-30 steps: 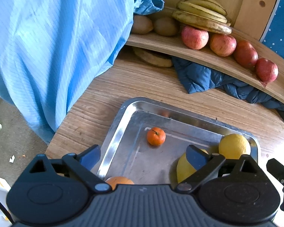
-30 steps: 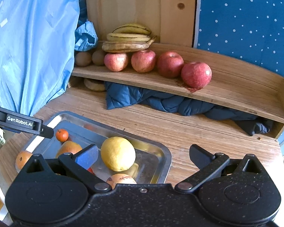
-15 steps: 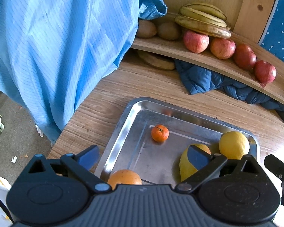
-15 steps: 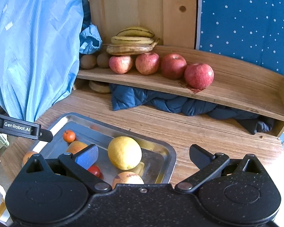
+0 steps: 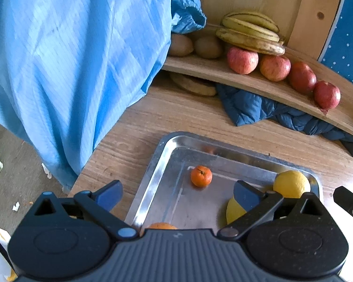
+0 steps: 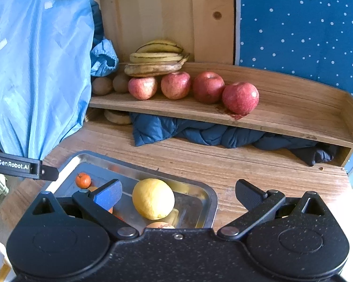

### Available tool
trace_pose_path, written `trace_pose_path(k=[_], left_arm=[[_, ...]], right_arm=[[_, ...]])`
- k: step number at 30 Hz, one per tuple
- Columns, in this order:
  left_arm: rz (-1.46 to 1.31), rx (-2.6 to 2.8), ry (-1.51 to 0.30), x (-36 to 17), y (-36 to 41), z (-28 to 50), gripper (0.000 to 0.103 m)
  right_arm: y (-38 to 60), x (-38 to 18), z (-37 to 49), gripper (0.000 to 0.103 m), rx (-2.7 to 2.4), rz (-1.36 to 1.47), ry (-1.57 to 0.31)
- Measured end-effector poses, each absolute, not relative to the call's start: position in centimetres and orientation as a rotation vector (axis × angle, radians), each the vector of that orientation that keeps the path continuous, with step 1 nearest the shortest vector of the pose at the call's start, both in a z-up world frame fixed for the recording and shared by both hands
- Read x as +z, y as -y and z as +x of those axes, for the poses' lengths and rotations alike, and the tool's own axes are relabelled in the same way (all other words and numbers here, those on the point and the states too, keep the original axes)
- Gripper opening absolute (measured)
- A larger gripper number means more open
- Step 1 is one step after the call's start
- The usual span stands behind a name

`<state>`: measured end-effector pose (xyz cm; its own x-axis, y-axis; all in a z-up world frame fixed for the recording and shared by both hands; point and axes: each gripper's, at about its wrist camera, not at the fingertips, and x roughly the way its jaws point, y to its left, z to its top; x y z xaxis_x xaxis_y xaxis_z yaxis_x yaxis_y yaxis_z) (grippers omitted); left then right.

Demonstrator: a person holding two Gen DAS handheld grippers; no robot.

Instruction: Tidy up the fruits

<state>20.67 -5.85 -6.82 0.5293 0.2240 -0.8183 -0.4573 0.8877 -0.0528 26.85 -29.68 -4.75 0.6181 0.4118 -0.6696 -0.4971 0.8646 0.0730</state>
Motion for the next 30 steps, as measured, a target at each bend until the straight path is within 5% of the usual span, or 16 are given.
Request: trace_pose_path(k=[30], left_arm=[[-0.213, 0.353, -0.82, -4.8, 4.2, 17.4, 0.102]], right_arm=[[28.7, -2.7, 22.5, 0.102, 0.404, -0.069, -0.648]])
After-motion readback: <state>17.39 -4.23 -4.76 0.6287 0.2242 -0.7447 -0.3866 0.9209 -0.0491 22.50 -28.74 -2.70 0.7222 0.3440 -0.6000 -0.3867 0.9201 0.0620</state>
